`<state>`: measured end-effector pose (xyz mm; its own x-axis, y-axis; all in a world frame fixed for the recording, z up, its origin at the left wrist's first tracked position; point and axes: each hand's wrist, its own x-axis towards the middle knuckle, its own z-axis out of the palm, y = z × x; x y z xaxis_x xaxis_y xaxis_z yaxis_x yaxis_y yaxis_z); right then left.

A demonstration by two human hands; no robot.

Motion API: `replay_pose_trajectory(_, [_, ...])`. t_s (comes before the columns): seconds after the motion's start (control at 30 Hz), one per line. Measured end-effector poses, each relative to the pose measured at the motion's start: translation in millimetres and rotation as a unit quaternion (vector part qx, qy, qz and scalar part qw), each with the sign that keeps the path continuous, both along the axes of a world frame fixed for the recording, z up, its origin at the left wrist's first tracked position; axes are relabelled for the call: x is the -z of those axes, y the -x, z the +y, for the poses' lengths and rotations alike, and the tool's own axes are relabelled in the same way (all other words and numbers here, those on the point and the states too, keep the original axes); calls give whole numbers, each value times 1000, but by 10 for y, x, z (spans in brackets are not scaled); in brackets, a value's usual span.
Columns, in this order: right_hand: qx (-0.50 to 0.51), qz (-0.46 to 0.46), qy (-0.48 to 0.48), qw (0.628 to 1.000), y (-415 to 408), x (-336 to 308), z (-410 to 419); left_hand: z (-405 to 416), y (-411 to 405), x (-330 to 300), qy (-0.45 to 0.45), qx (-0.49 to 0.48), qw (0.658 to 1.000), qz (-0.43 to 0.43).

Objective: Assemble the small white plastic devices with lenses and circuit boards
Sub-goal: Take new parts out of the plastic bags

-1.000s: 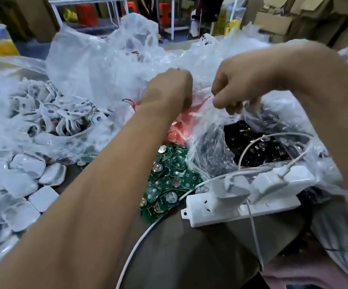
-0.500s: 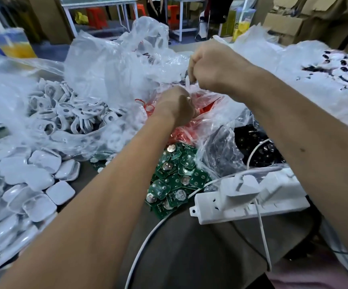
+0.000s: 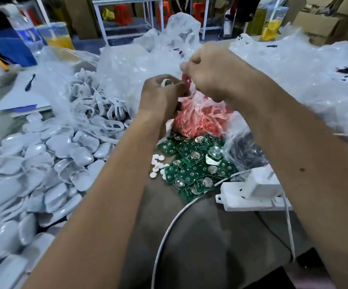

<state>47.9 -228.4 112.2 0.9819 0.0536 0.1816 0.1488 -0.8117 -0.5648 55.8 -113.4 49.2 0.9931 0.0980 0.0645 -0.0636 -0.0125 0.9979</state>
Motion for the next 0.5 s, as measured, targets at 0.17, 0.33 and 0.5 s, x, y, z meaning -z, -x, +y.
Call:
replay_pose_trajectory(0.17, [-6, -78, -60, 995, 210, 376, 439, 687, 273, 190, -37, 50, 997, -55])
replay_pose_trajectory(0.33, [-53, -71, -192, 977, 282, 947, 720, 1061, 386, 707, -116, -153, 981, 7])
replay_pose_trajectory(0.5, [-131, 27, -432, 892, 272, 1296, 737, 1215, 374, 725, 11, -128, 992, 11])
